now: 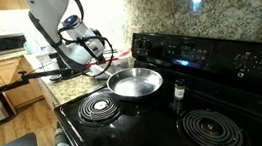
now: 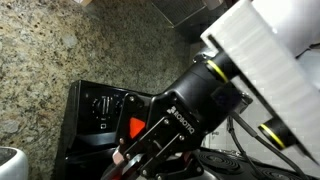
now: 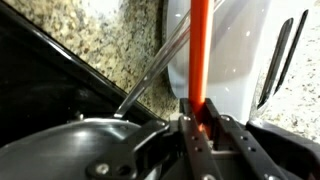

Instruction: Take the red spoon and mix the content in the pot

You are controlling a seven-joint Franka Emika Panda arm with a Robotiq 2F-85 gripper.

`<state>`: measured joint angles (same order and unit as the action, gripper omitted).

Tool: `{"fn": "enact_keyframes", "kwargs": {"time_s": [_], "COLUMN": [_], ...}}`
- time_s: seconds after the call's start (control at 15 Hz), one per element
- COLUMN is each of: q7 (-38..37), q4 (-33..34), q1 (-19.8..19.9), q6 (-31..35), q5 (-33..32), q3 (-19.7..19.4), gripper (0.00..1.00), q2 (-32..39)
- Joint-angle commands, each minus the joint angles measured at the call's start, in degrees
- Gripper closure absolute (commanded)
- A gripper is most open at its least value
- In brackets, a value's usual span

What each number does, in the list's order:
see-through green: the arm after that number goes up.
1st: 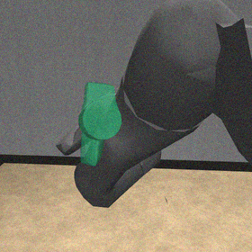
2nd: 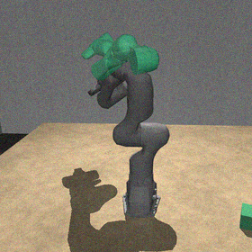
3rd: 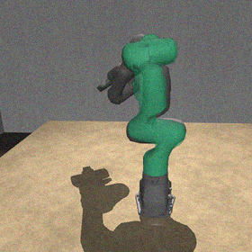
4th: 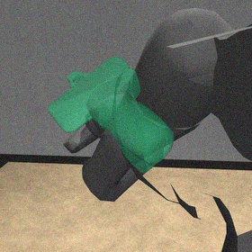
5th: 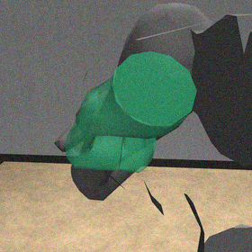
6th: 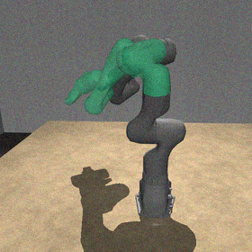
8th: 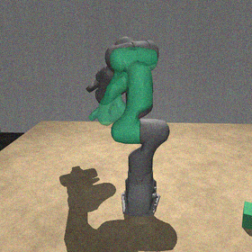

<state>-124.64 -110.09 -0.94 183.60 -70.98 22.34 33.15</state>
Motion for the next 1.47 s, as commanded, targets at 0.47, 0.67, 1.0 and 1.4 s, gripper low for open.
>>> {"fn": "enact_keyframes", "kwargs": {"time_s": [0.47,0.67,1.0,1.4], "q7": [13.75,13.75,34.10,56.54], "q4": [-2.95,-2.95,-3.76,-2.35], "q1": [0.21,0.22,-2.87,-4.64], "q6": [5.03,5.04,4.01,4.33], "q5": [17.40,17.40,39.38,64.20], "q3": [0.74,0.76,0.06,0.43], "gripper": [0.84,0.96,0.96,0.96], "q2": [0.64,0.64,0.10,-0.41]}}
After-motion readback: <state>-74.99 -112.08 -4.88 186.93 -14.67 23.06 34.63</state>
